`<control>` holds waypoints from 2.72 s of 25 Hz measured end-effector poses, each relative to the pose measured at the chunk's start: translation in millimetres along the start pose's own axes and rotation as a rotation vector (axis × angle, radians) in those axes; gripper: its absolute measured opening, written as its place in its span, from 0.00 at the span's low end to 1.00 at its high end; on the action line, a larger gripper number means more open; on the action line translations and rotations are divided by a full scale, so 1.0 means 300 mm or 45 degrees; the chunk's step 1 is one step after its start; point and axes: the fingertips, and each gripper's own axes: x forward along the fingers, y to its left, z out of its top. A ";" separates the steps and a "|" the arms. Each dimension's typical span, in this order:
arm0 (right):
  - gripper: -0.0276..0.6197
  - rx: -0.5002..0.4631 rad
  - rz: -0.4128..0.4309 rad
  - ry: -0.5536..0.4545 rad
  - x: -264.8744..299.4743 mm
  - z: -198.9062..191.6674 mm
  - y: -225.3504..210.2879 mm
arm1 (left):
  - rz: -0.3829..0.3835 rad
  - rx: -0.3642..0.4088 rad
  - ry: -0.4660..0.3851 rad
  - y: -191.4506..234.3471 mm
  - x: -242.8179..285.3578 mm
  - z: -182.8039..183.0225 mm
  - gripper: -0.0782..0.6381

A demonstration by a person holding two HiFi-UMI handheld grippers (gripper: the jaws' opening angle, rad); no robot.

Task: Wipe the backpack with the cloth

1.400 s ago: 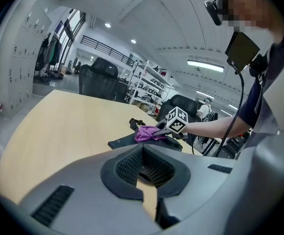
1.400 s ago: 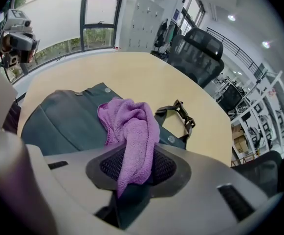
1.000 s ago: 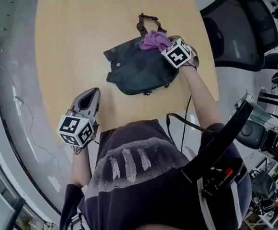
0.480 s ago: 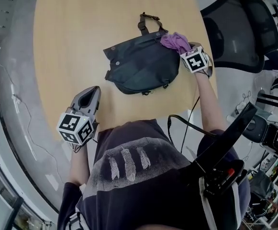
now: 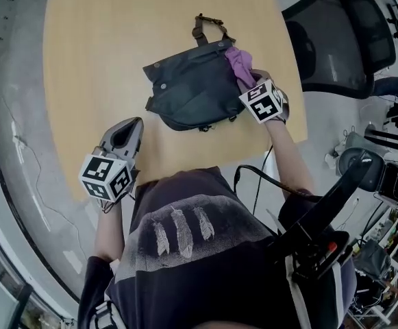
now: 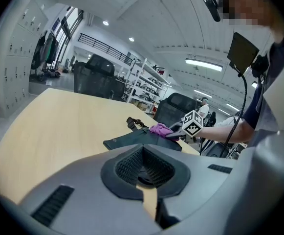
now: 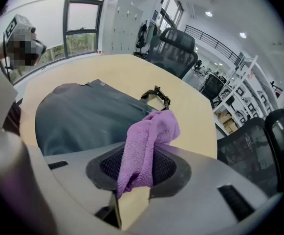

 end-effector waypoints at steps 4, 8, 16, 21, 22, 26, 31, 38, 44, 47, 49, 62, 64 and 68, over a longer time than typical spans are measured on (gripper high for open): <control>0.22 -0.052 0.051 -0.025 -0.027 0.037 0.112 | -0.005 -0.004 0.004 -0.001 -0.005 -0.016 0.12; 0.22 -0.086 0.087 -0.062 -0.046 0.074 0.221 | -0.014 -0.002 -0.003 -0.003 -0.020 -0.023 0.12; 0.21 -0.162 0.155 -0.102 -0.063 0.136 0.437 | -0.015 0.024 -0.017 0.008 -0.068 -0.024 0.12; 0.21 -0.108 0.182 -0.144 -0.078 0.163 0.501 | -0.008 0.035 0.001 0.022 -0.087 -0.037 0.12; 0.21 -0.125 0.181 -0.147 -0.079 0.168 0.520 | -0.007 0.035 0.006 0.023 -0.088 -0.041 0.12; 0.21 -0.124 0.213 -0.165 -0.090 0.192 0.591 | -0.029 0.044 0.010 0.014 -0.095 -0.047 0.12; 0.21 -0.122 0.295 -0.206 -0.110 0.228 0.714 | -0.077 0.066 -0.004 0.005 -0.108 -0.044 0.12; 0.21 -0.019 0.371 -0.265 -0.140 0.275 0.777 | -0.114 0.096 0.011 0.028 -0.136 -0.079 0.12; 0.21 0.267 0.429 -0.461 -0.270 0.345 0.751 | -0.162 0.110 0.036 0.039 -0.139 -0.101 0.12; 0.21 0.366 0.505 -0.556 -0.355 0.368 0.738 | -0.170 0.128 0.043 0.022 -0.147 -0.105 0.12; 0.21 0.424 0.564 -0.634 -0.430 0.369 0.730 | -0.166 0.147 0.047 -0.011 -0.149 -0.109 0.12; 0.21 0.516 0.809 -0.916 -0.734 0.142 0.670 | -0.025 0.178 -0.003 -0.369 -0.124 -0.161 0.12; 0.21 0.519 0.852 -0.939 -0.764 0.103 0.669 | 0.011 0.163 0.005 -0.423 -0.139 -0.206 0.12; 0.21 0.499 0.909 -0.962 -0.799 0.063 0.698 | 0.060 0.145 0.032 -0.499 -0.183 -0.281 0.12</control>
